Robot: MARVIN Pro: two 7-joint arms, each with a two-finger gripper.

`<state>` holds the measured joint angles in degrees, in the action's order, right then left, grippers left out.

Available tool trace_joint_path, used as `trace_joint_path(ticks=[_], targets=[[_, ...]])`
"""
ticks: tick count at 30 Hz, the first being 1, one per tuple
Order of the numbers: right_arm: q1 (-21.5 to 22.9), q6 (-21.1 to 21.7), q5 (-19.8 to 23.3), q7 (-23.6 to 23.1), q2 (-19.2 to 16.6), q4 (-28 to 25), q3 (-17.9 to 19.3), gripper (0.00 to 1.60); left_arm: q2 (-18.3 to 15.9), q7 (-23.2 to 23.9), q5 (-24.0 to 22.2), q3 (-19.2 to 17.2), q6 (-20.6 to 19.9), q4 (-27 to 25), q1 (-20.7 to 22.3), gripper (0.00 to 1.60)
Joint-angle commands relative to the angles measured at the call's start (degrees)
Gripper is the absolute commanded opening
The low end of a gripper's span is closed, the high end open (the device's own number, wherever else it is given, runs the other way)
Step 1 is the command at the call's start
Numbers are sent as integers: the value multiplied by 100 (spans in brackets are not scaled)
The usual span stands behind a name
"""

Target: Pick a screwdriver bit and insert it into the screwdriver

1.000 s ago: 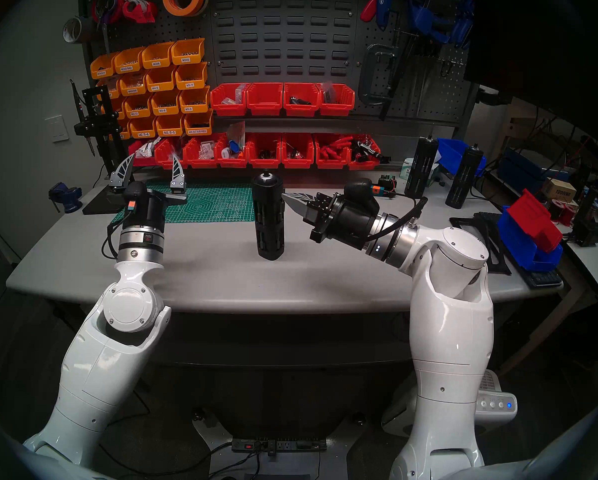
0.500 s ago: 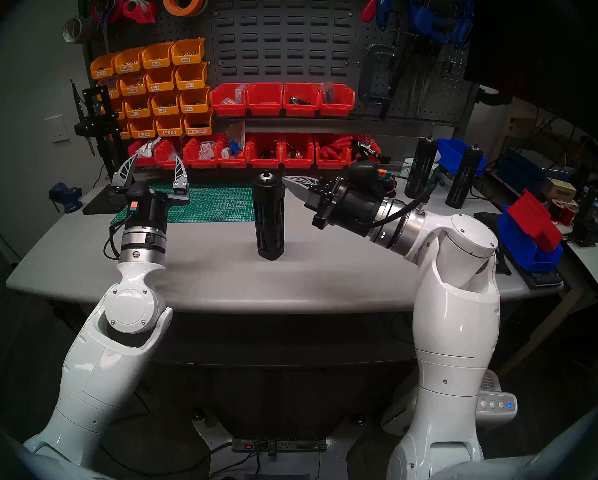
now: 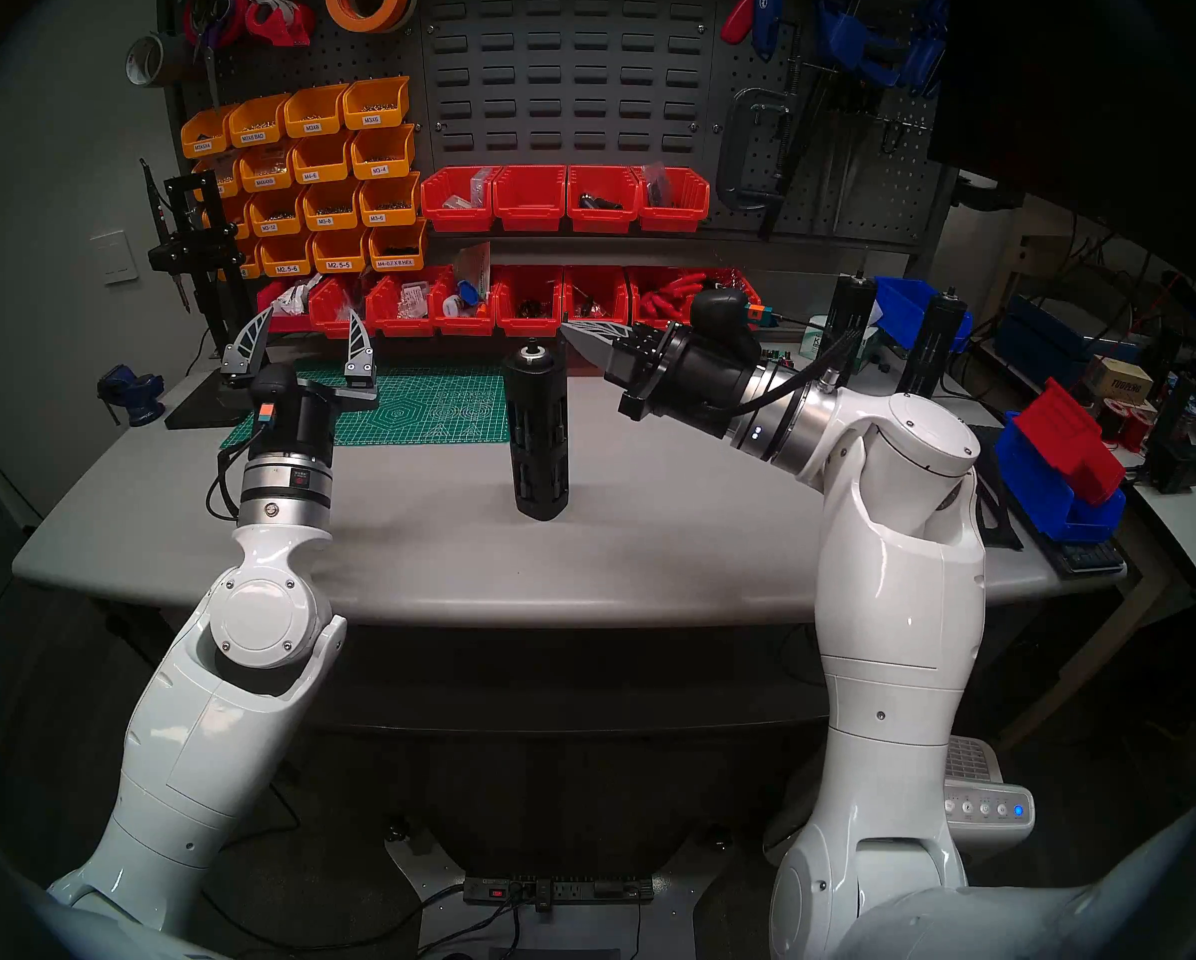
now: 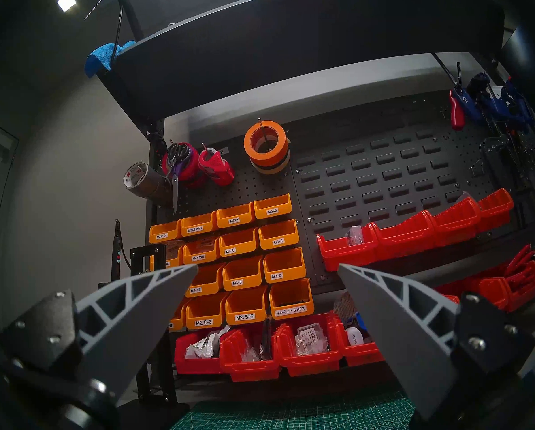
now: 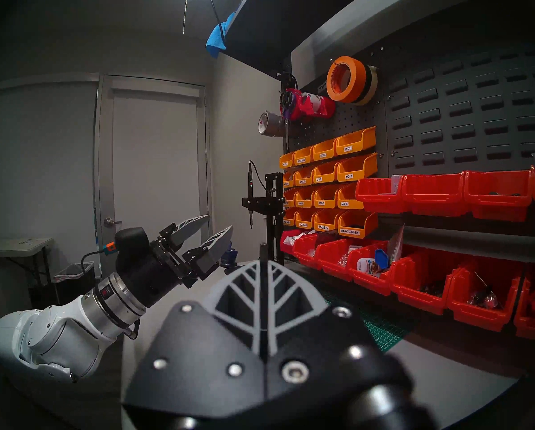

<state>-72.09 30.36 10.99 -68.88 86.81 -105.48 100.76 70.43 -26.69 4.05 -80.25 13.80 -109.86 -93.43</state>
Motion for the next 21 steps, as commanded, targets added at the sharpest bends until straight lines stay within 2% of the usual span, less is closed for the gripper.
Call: trace_joint_path(ticks=[1,21], targets=[[566,-109,34,8,12,109,-87,0,1,-32,8,-42,56,-184,72,160],[797,-302,34,-17,76,466,-286,0,-48,-85,12,-48,66,-210,25,160]])
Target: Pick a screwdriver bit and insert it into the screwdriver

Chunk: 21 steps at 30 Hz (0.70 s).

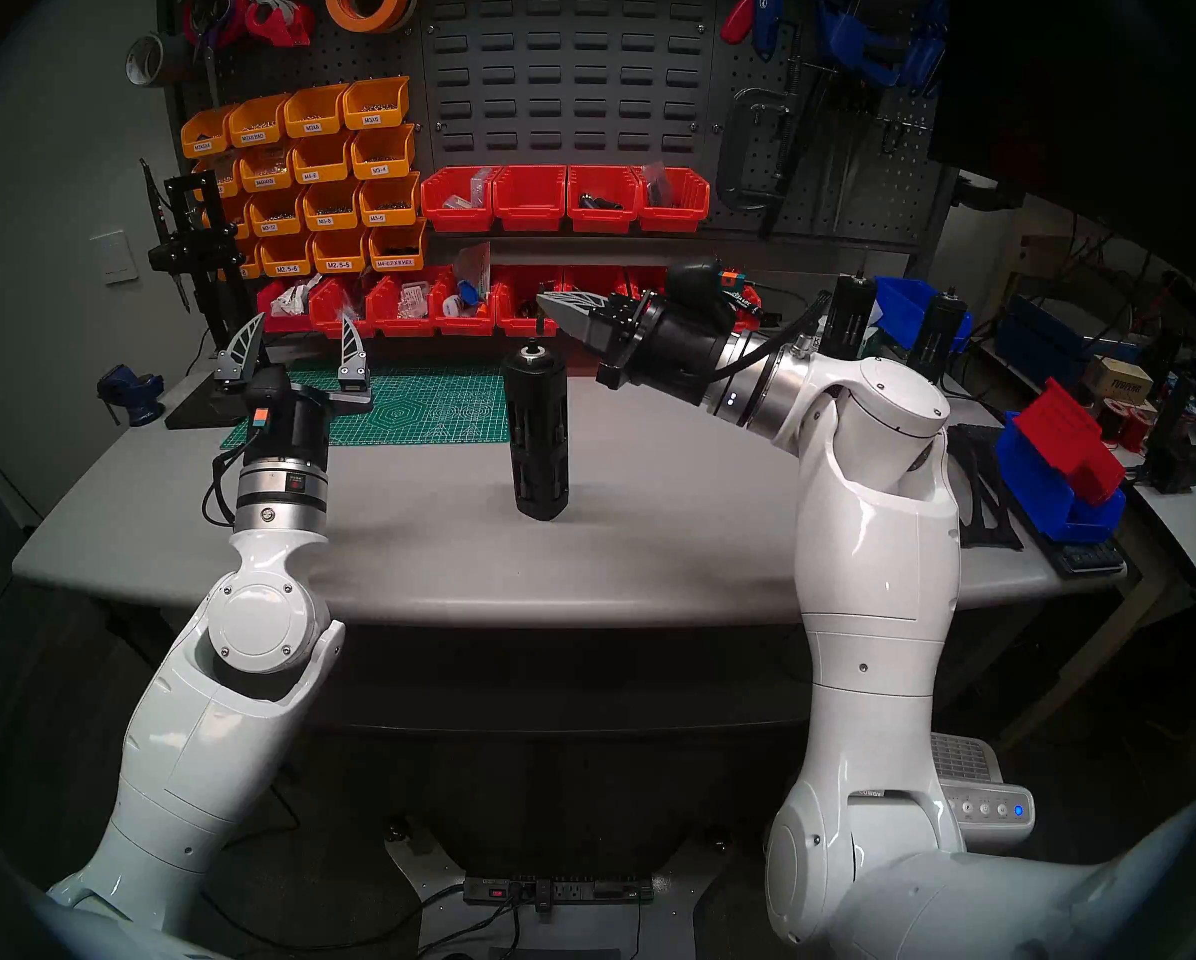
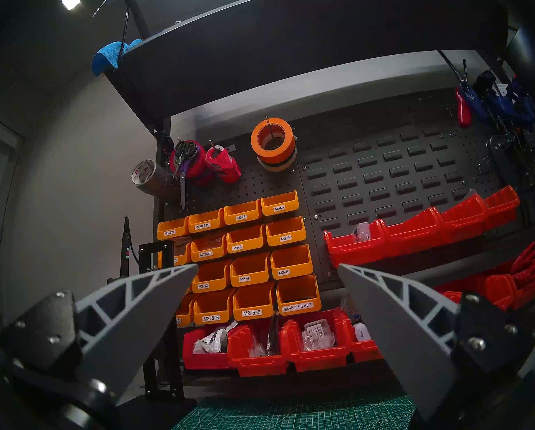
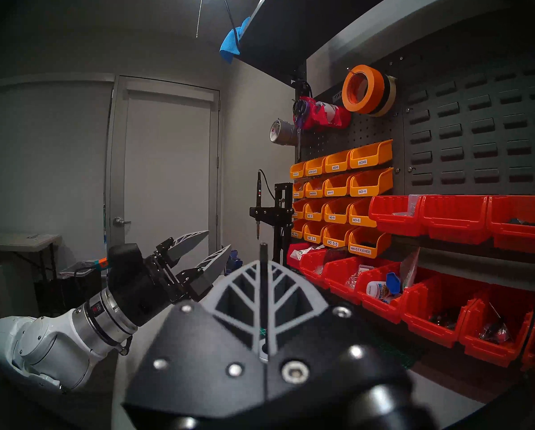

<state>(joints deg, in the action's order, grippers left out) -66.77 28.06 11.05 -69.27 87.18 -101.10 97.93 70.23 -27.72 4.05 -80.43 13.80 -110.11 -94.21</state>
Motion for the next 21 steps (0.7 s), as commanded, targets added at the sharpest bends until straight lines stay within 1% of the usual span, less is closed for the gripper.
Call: trace_joint_path(ticks=[1,9,21], targets=[[277,-83,23,24,40,55,-13,0,-31,16,12,-30,65,-186,103,160],[340,-162,-50,72,16,230,-79,0,-47,10,6,-27,69,-185,102,160],[320,-145,-32,39,-31,255,-114,0,-55,3,-11,-27,92,-152,119,160]])
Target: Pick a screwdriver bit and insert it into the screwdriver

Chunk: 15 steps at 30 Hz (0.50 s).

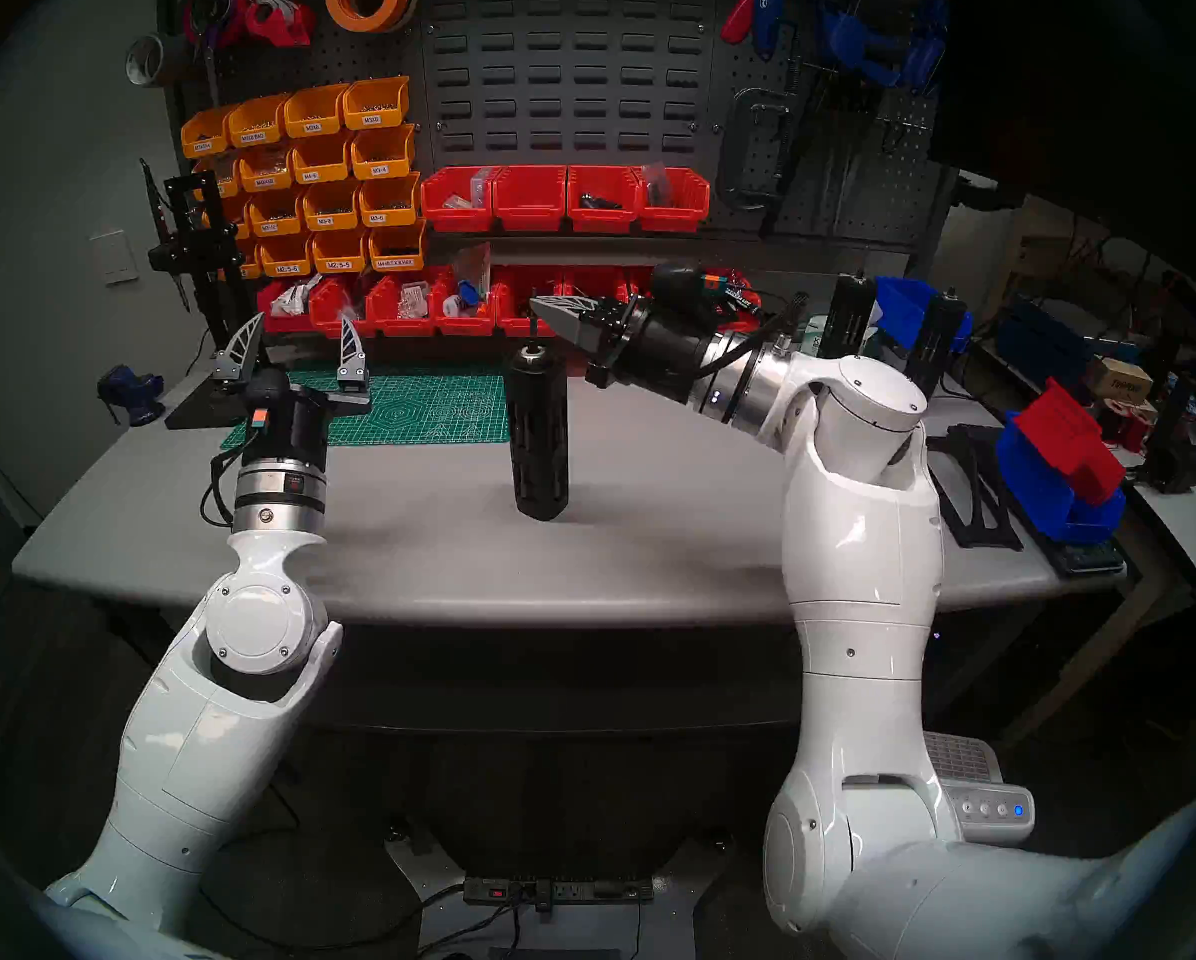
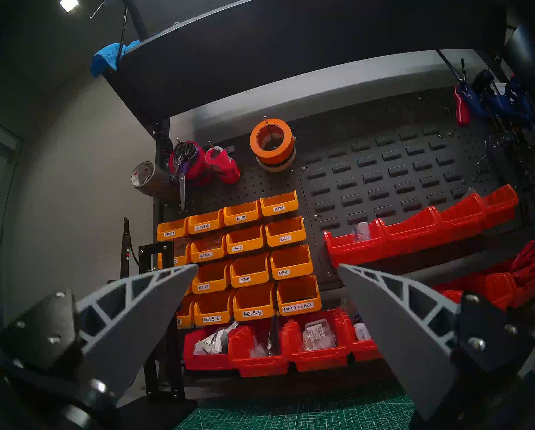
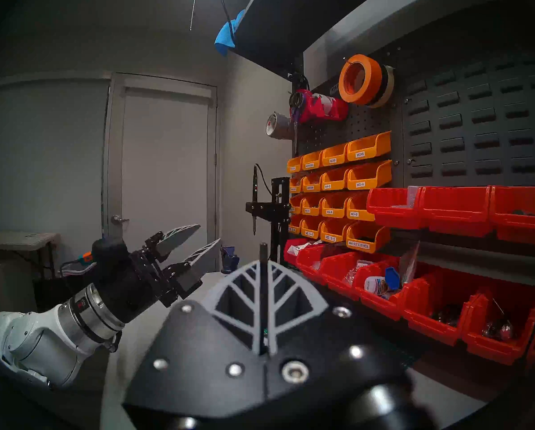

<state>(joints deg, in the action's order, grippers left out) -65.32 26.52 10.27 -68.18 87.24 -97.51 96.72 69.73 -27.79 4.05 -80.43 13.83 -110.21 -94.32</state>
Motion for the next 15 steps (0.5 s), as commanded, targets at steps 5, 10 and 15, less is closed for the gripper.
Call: trace_joint_path(ticks=[5,10,15], targets=[[127,20,38,-82,-35,-125,-6,0,-3,10,-13,-19,102,-130,142,160],[109,40,33,-129,-24,-134,-11,0,-1,2,-5,-16,96,-123,146,160],[72,53,10,-147,-21,-145,-29,0,-2,-4,-7,-17,95,-120,139,160]])
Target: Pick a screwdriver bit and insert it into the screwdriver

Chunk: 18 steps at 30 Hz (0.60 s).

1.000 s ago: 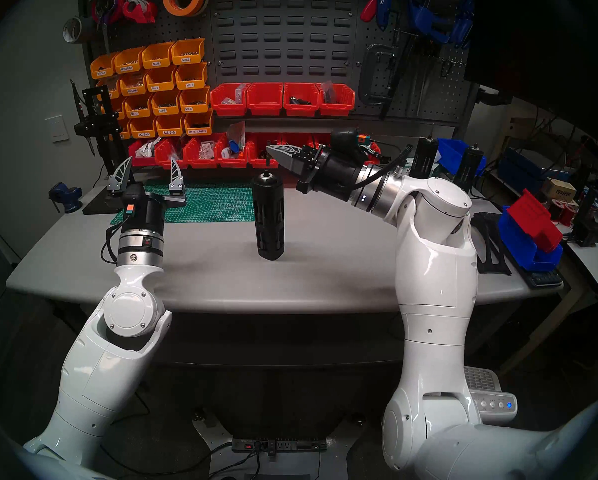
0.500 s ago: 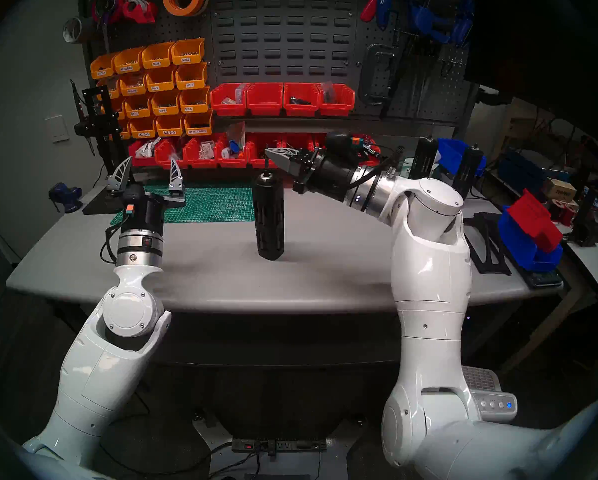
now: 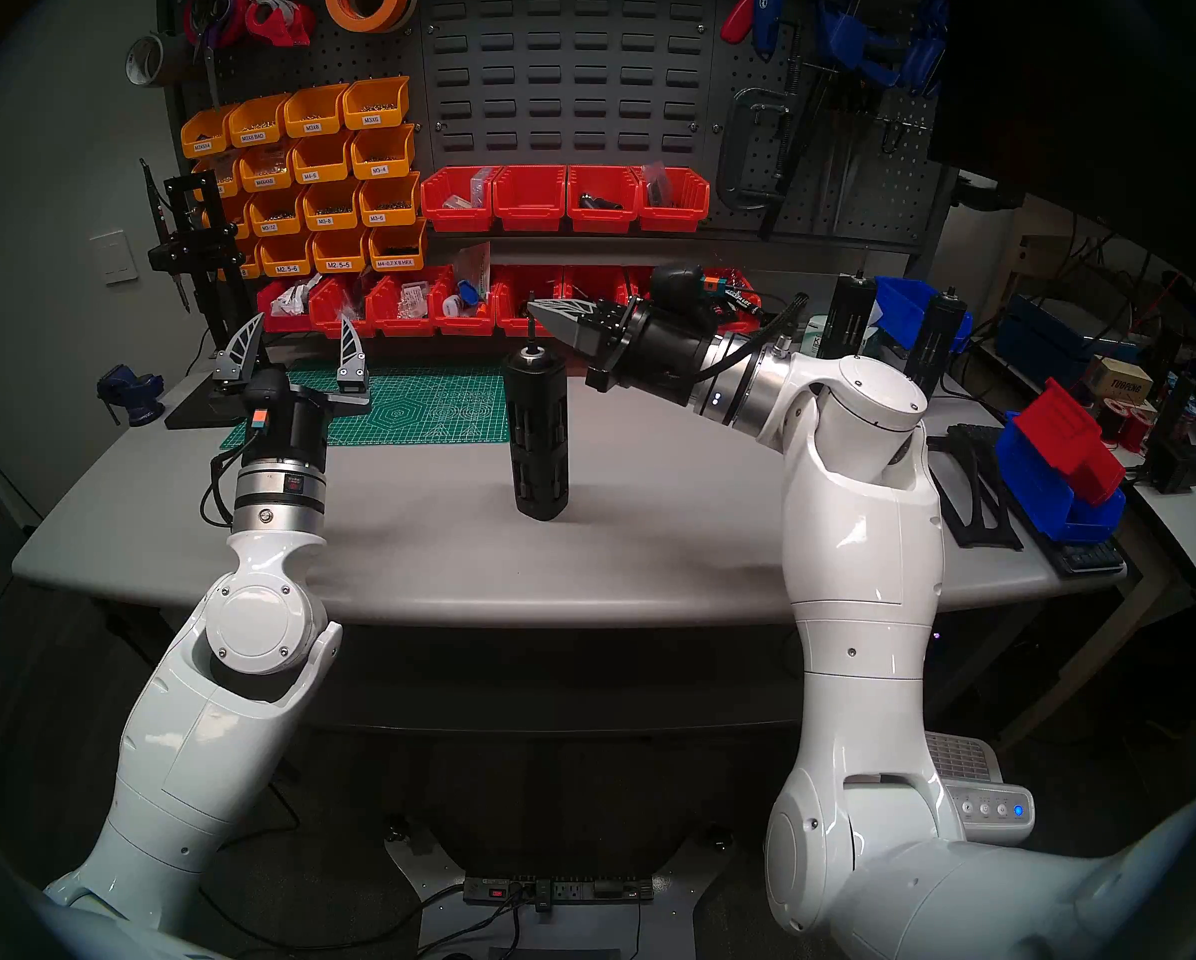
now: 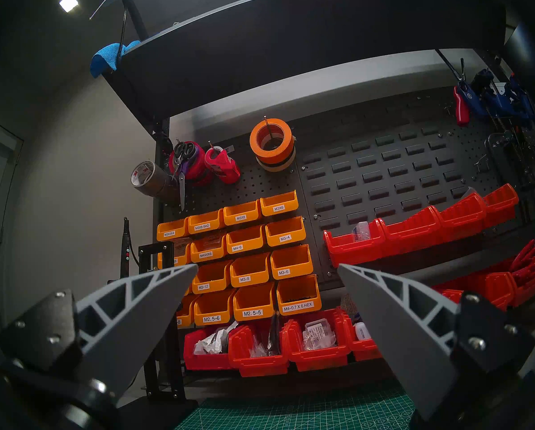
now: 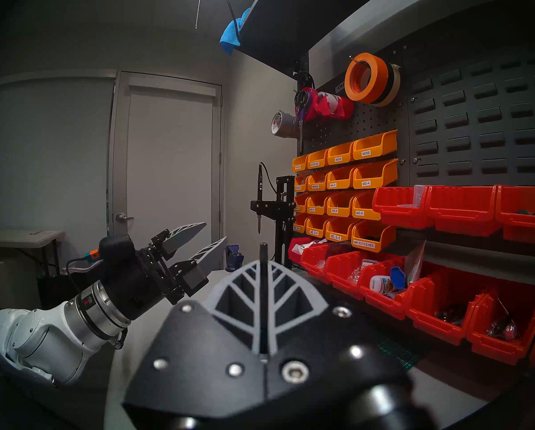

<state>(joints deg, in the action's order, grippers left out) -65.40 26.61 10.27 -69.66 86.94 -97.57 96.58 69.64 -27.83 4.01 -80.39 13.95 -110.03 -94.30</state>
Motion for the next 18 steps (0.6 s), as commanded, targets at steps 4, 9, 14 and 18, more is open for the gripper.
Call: trace_joint_path(ticks=[4,9,14,18], targets=[[62,64,-9,13,13,-163,-14,0,6,-4,-6,-22,88,-140,128,160],[13,75,-97,88,5,-216,-6,0,2,-10,-9,-26,96,-146,116,160],[-22,37,-135,186,52,-248,10,0,-6,-6,-16,-27,108,-151,109,160],[-3,77,-115,147,37,-219,1,0,-8,-10,-18,-30,106,-159,102,160]])
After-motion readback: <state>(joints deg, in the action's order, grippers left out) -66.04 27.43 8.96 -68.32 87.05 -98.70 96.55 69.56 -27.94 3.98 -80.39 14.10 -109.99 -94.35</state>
